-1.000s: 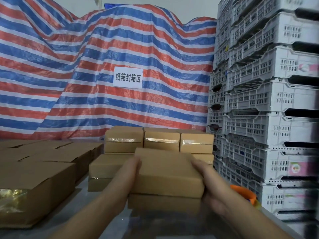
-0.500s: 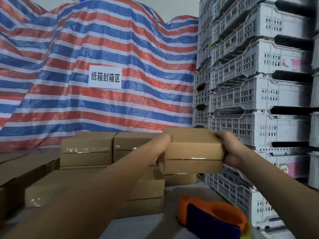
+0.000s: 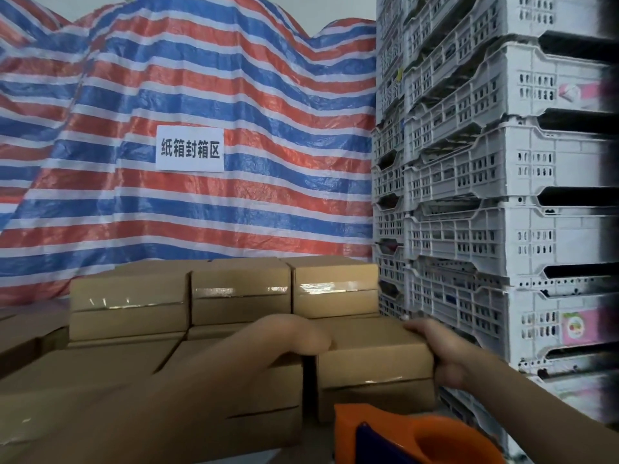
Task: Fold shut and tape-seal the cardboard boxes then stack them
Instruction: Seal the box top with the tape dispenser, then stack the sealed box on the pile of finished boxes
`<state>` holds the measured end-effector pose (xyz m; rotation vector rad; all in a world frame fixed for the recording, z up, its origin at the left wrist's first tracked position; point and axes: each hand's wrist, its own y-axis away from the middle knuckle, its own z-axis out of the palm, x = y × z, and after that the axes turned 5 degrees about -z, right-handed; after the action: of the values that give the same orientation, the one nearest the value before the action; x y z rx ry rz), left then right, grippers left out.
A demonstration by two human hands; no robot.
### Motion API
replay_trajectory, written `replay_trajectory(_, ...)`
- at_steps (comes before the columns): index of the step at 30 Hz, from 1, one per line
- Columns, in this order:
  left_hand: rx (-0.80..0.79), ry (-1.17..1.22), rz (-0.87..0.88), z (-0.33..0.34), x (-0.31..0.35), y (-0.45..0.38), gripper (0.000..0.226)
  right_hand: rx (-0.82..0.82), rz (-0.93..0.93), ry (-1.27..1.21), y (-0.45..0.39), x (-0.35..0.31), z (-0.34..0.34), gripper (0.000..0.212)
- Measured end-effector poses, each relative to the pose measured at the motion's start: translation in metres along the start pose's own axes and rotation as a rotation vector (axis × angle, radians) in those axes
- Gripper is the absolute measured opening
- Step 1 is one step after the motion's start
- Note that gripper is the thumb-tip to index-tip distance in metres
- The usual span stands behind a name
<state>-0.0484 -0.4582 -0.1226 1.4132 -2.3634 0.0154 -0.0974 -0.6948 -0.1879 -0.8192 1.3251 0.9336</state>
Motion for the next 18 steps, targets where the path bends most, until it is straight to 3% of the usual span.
replay_trajectory(5,0.188,-0.044,0.028,0.013,-0.012,-0.009,0.055,-0.026,-0.015,0.043,0.002,0.005,0.014,0.031)
replay_trajectory(8,0.222,-0.12,0.137,0.019,-0.024,-0.016,0.049,0.001,-0.033,0.161,0.0,0.005,0.021,0.033)
replay_trajectory(11,0.345,0.037,0.19,0.025,-0.028,-0.018,0.049,0.074,-0.081,0.316,0.004,0.002,0.023,0.039)
replay_trajectory(15,0.714,0.015,0.28,0.023,-0.029,0.004,0.051,0.279,-0.307,0.682,0.013,-0.007,0.022,0.055)
replay_trajectory(18,0.827,-0.088,0.376,0.019,-0.037,0.029,0.041,0.396,-0.514,0.835,0.028,-0.021,0.029,0.036)
